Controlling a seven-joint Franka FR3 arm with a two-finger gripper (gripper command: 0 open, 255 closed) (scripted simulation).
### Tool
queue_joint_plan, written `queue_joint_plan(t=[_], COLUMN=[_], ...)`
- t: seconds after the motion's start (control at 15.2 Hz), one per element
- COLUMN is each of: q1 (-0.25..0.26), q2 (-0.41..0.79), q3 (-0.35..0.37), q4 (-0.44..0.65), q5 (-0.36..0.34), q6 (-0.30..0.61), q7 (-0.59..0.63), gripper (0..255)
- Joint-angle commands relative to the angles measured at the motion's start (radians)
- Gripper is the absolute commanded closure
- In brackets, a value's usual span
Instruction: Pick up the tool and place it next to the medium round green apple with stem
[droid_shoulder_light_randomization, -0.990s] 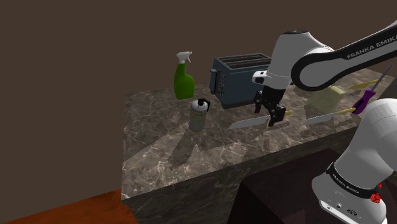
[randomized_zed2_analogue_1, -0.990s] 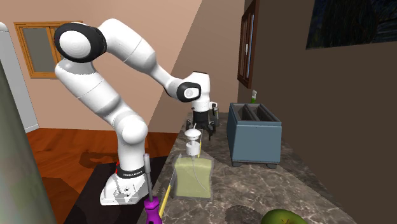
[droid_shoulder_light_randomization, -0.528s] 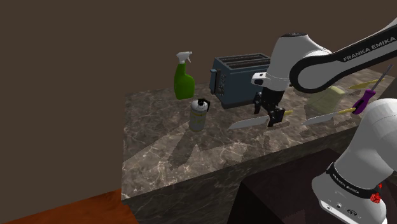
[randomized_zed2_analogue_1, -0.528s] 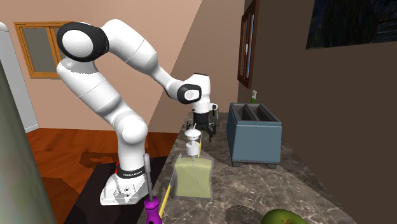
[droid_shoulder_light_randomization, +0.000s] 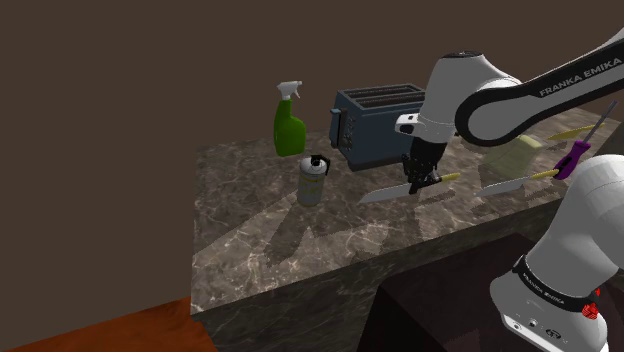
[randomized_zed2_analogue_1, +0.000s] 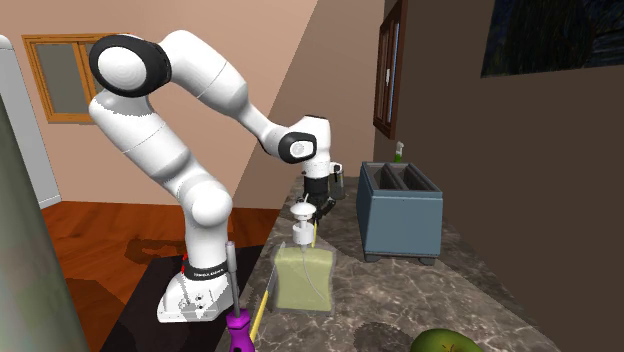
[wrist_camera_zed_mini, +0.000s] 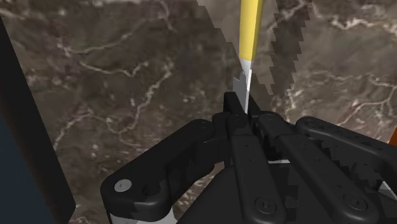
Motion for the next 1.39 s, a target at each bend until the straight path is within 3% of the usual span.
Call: queue_joint_plan(t=[0.0,0.13,1.32], q1=[0.0,0.0,0.003], q2=[0.0,0.0,-0.147], q3=[0.0,0.0,0.039], q4=[0.0,0.0,0.162], q5=[0.0,0.0,0.024], q6=[0.0,0.0,-0.308], q7=[0.0,0.0,0.004], gripper=[255,255,255])
